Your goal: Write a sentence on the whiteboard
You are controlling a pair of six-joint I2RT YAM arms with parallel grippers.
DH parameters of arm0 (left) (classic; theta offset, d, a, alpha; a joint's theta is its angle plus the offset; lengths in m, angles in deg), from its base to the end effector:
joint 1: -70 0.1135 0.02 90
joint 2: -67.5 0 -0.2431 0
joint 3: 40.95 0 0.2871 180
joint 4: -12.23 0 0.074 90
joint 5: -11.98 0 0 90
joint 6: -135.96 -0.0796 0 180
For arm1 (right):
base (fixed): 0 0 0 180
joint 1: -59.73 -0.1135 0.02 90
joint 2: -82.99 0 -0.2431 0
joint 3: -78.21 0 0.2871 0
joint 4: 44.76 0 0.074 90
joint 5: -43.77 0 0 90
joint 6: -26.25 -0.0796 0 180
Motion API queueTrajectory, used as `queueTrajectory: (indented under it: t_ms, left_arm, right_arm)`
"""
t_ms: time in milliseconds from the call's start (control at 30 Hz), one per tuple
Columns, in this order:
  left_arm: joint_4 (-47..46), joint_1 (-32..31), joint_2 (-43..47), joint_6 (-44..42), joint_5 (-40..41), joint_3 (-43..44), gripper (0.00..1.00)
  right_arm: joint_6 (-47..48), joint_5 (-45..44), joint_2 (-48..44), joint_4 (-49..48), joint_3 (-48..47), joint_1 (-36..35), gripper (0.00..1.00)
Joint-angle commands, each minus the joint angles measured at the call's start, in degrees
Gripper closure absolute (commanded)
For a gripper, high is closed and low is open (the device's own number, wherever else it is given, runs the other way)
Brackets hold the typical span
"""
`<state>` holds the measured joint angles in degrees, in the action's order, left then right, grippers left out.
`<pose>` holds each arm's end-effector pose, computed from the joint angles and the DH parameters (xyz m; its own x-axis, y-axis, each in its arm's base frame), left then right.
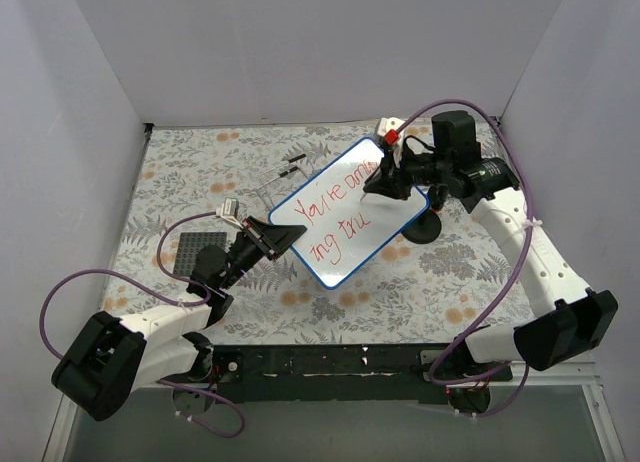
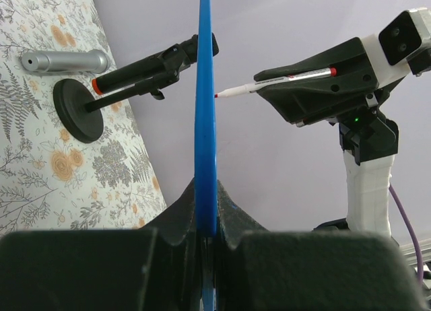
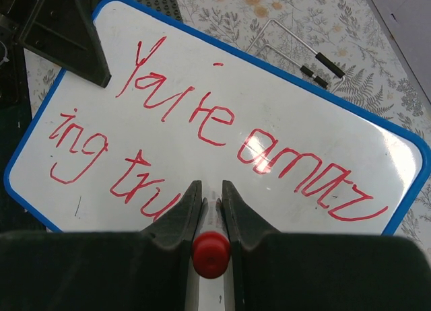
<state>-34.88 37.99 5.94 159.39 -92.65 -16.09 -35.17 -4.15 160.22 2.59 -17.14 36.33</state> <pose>0.2293 -0.1670 0.1830 -0.7248 -0.5939 0.3492 -0.1471 -0.3618 -0.9206 0.3049 0.1900 0.3749 0.0042 -0.3851 -0.9229 -0.9446 0.3014 -0.1301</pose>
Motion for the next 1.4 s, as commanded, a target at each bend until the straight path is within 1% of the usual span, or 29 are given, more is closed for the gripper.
queueTrajectory:
  t_ms: [0,800,1033,1367]
  left_arm:
    - [-7.0,-0.1,1.6,5.3,0.2,1.4,1.0]
    - [-5.8,-0.1,2.2,5.2,1.4,1.4,1.0]
    - [-5.7,-0.1,2.2,5.1,1.4,1.4,1.0]
    - [-5.7,-0.1,2.3,5.2,1.1,1.4,1.0]
  right_arm:
    - [-0.5,0.2,-2.1,-1.9,2.0,-0.3,0.99]
    - [2.6,0.4,-8.6,2.4,8.3,-0.2,0.99]
    - [1.9,0.6,-7.1,1.6,5.5,-0.2,0.99]
    - [0.5,0.4,-1.7,-0.5,-0.1,-0.3,0.99]
